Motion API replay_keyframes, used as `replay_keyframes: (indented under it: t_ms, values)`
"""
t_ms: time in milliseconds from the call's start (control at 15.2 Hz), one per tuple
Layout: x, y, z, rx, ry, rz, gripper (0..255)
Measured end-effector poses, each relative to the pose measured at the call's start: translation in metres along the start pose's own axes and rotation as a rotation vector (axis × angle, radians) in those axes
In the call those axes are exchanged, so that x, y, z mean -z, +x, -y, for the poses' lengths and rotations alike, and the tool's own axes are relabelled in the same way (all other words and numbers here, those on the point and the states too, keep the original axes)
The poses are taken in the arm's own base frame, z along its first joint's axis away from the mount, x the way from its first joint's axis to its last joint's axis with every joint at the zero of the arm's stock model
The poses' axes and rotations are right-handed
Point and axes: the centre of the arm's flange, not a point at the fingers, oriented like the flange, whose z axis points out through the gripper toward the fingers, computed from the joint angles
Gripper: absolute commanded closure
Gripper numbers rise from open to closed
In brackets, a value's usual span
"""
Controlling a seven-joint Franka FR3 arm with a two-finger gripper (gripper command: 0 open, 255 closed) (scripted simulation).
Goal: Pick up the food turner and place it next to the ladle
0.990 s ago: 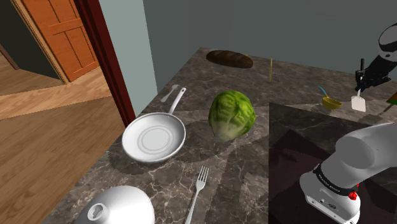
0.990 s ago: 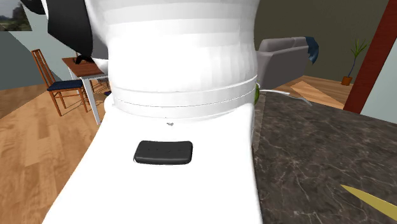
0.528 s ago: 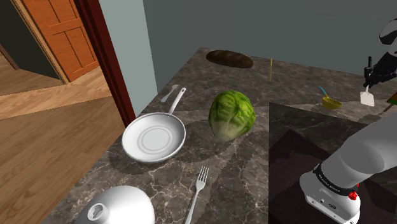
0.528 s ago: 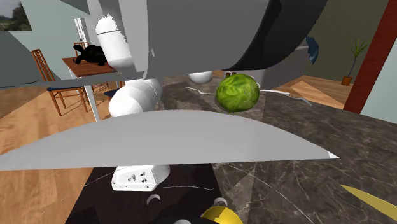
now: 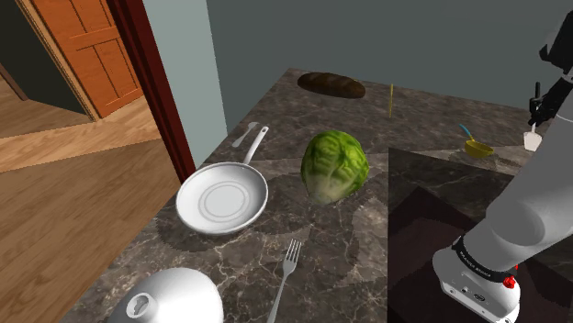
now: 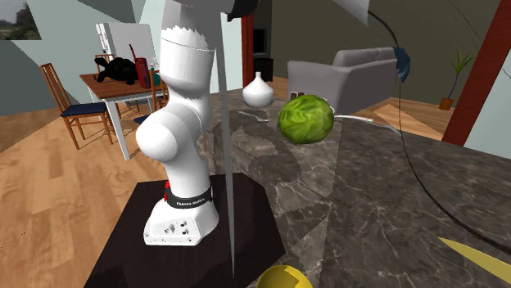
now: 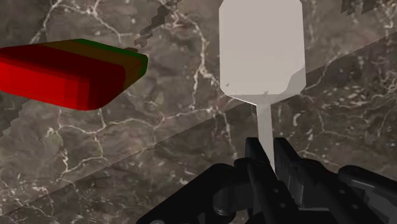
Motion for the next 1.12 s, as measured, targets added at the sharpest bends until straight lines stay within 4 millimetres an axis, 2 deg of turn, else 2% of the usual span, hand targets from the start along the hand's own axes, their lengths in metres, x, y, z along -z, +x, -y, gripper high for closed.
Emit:
replay_keyframes:
  t_ms: [1122]
  values:
    - [-0.089, -0.005, 0.000, 0.001, 0.001, 0.000, 255]
